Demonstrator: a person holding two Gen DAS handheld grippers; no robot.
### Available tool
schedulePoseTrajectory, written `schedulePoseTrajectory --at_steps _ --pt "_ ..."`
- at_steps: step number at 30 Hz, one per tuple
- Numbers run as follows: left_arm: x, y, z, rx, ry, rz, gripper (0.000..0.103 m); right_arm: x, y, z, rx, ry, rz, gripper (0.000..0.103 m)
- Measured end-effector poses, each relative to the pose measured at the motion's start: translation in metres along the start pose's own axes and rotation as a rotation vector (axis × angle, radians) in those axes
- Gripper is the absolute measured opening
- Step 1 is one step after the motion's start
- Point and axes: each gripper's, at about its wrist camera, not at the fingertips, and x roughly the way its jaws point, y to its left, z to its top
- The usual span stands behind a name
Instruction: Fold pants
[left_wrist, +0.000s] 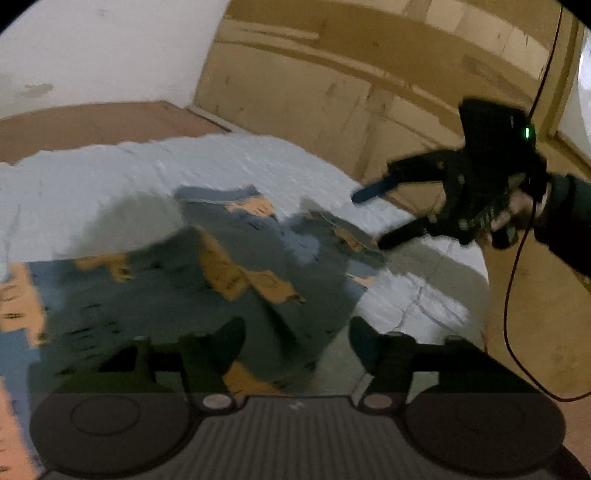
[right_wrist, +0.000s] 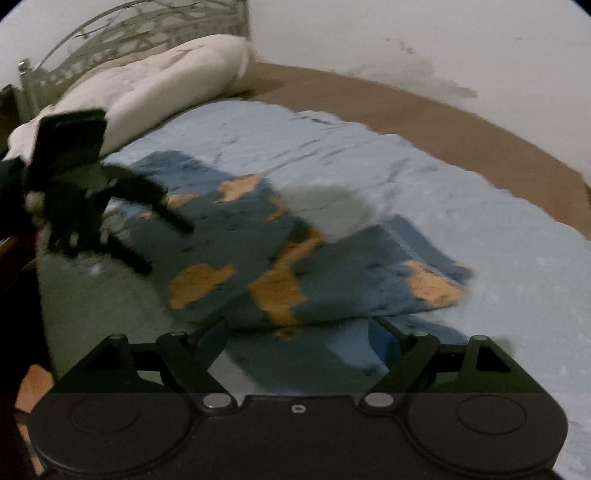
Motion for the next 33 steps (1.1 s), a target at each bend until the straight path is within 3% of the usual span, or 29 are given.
schedulePoseTrajectory --at_steps 2,5,11,17,21,24,27,29,33 --pt "0.013 -0.004 -0.001 -0.021 0.025 -0.015 0.06 -0.003 -0.012 -0.002 0.014 -0.005 -0.022 0.084" --pt "0.024 -0.006 -0.009 -0.012 0.061 0.022 0.06 -0.005 -0.028 -0.005 0.016 -0.017 -0.036 0.084" --pt "0.035 -0.005 -0.007 -0.015 0.079 -0.007 0.041 0.005 -0.047 0.001 -0.001 -0.033 -0.03 0.084" --pt "0.047 -0.005 -0.002 -0.031 0.054 -0.036 0.027 0.026 -0.069 0.025 -0.017 -0.032 -0.04 0.084" --pt "0.051 -0.01 -0.003 -0.006 0.05 -0.033 0.026 0.049 -0.083 0.055 -0.079 -0.007 -0.041 0.081" --pt "0.053 -0.011 -0.005 0.012 0.056 -0.028 0.026 0.074 -0.087 0.084 -0.153 0.03 -0.054 0.074" --pt "0.054 -0.008 -0.008 0.006 0.059 -0.034 0.026 0.109 -0.093 0.109 -0.201 0.108 -0.041 0.059" --pt "0.055 -0.007 -0.008 0.011 0.06 -0.036 0.026 0.131 -0.093 0.119 -0.222 0.149 -0.033 0.048" --pt "0.056 -0.005 -0.009 0.012 0.065 -0.038 0.026 0.168 -0.096 0.127 -0.237 0.237 -0.018 0.039"
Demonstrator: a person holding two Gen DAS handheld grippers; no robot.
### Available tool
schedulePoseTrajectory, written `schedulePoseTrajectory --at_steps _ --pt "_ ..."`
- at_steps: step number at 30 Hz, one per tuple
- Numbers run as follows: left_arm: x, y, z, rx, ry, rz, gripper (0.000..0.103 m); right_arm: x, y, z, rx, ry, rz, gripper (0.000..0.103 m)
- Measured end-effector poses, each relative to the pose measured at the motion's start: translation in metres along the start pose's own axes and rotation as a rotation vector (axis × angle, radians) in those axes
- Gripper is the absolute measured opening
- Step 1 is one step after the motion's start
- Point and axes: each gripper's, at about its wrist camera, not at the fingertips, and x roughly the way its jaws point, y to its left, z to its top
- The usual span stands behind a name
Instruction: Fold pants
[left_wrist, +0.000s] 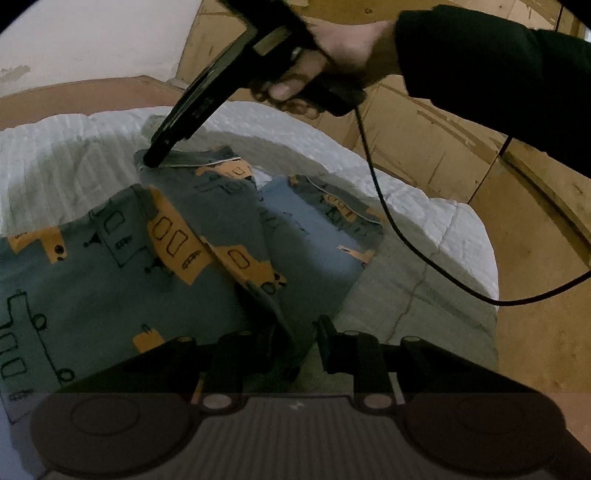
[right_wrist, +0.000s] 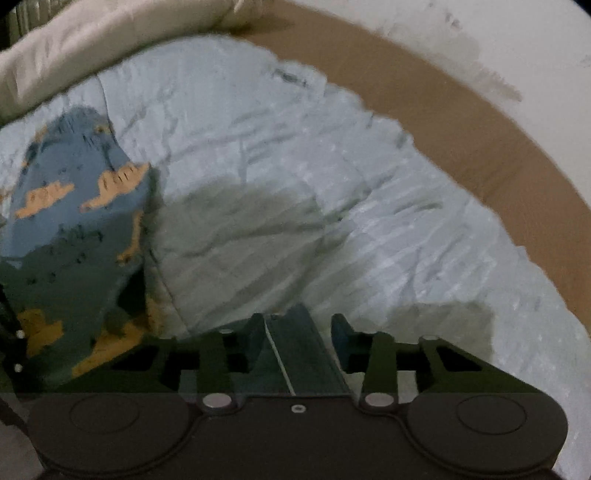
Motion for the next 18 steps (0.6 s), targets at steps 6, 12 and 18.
schedulePoseTrajectory --at_steps 6,12,18 --pt "0.001 -0.003 0.004 0.001 0.0 0.016 0.026 0.019 0.001 -0.001 -0.005 0.052 0.037 0.003" --pt "0.002 -0.014 0.008 0.029 -0.019 0.026 0.026 -0.071 -0.007 -0.038 0.11 -0.226 0.032 0.003" --pt "0.01 -0.026 0.01 0.073 0.002 0.044 0.026 -0.16 0.004 -0.138 0.254 -0.376 -0.003 0.003"
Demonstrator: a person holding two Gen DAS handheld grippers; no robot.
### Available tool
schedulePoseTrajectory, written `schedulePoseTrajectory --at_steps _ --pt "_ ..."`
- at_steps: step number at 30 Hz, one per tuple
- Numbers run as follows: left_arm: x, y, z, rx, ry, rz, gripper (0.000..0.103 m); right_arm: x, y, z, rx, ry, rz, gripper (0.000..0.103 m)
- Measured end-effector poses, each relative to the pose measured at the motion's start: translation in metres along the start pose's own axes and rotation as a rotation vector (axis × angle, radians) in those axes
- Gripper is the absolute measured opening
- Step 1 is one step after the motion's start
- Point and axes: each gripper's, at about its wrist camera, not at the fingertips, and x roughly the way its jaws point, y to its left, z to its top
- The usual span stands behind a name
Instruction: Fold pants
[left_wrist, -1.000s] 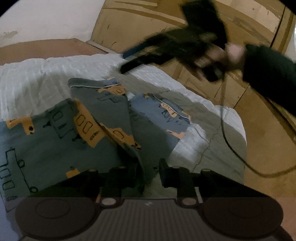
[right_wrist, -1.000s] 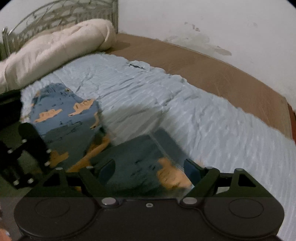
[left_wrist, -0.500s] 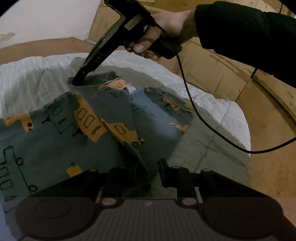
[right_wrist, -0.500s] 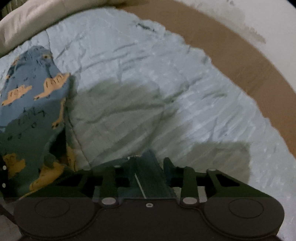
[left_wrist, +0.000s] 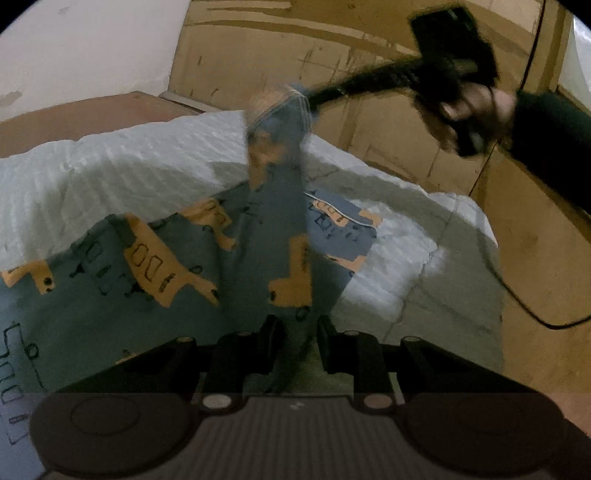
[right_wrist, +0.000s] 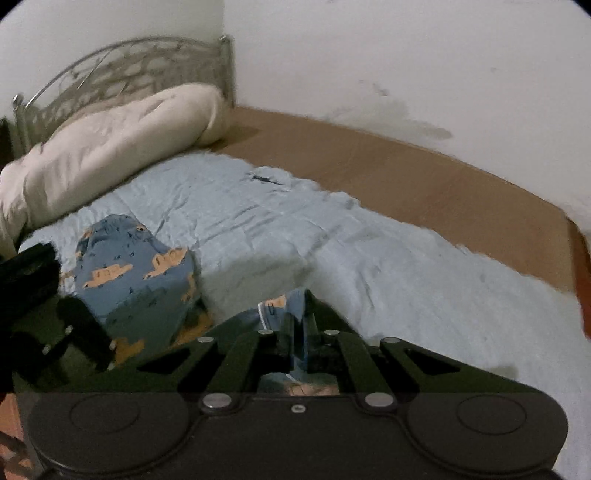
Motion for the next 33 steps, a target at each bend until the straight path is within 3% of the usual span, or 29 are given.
schedulePoseTrajectory --at_steps 6,12,17,21,23,27,33 --pt "0.01 -0.008 0.0 0.019 0.044 0.019 0.026 -0.028 -0.006 -0.092 0.159 0.075 -0.064 0.003" --pt "0.014 -0.009 0.002 0.033 0.072 0.031 0.026 -0.024 -0.011 -0.142 0.31 0.075 -0.035 0.004" --pt "0.016 -0.009 0.005 0.04 0.084 0.033 0.026 -0.025 -0.015 -0.149 0.391 0.073 0.035 0.028" --pt "0.017 -0.01 0.004 0.036 0.082 0.03 0.026 -0.042 -0.019 -0.153 0.463 -0.004 0.08 0.043" --pt "0.017 -0.01 0.003 0.04 0.082 0.031 0.026 -0.049 -0.023 -0.152 0.505 -0.05 0.115 0.057" --pt "0.018 -0.009 0.003 0.038 0.083 0.03 0.026 -0.058 -0.03 -0.148 0.554 -0.092 0.139 0.066" --pt "0.017 -0.01 0.003 0.041 0.085 0.029 0.027 -0.036 -0.033 -0.147 0.564 -0.029 0.045 0.066"
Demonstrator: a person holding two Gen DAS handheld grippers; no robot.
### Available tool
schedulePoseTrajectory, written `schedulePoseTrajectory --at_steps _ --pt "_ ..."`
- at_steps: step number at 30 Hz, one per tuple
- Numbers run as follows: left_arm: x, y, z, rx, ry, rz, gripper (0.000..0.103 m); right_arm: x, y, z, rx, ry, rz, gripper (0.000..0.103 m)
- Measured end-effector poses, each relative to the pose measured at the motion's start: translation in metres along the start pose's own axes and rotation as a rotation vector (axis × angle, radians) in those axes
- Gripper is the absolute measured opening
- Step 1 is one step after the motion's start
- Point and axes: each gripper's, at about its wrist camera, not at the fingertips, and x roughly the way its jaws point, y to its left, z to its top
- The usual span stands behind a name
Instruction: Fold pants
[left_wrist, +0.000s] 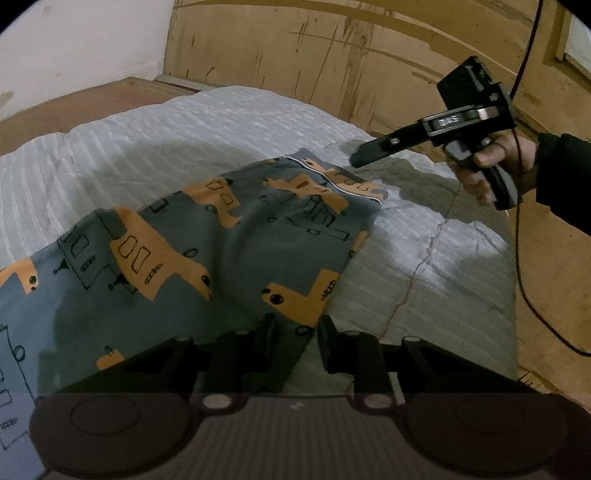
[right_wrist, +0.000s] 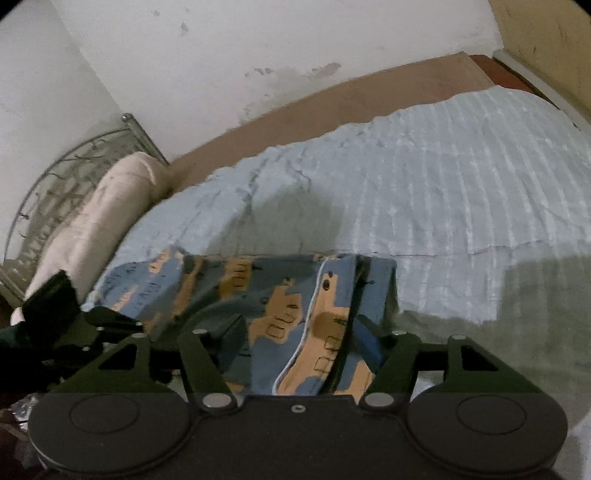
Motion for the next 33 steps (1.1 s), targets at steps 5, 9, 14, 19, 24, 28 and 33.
schedulePoseTrajectory --at_steps 5,9,14,19,24,28,33 --pt "0.0 0.001 0.001 0.001 0.004 -0.003 0.029 0.025 0.007 0.005 -0.04 0.015 -0.073 0.054" --pt "0.001 0.001 0.001 -0.002 0.006 -0.004 0.029 0.044 0.005 0.005 -0.047 0.076 -0.127 0.044" --pt "0.001 0.0 0.0 -0.003 0.006 -0.005 0.032 0.049 0.004 0.0 -0.035 0.088 -0.144 0.003" --pt "0.0 0.001 0.001 -0.01 0.003 -0.009 0.036 0.039 0.007 -0.001 -0.054 0.062 -0.175 0.002" --pt "0.0 0.002 0.002 -0.024 -0.005 -0.017 0.041 0.026 0.012 0.014 -0.09 0.017 -0.231 0.002" --pt "-0.002 0.003 0.002 -0.048 -0.012 -0.033 0.048 0.031 0.013 0.02 -0.126 0.058 -0.274 0.002" --pt "-0.007 0.008 -0.001 -0.079 -0.022 -0.063 0.059 0.033 0.006 0.019 -0.069 0.066 -0.313 0.001"
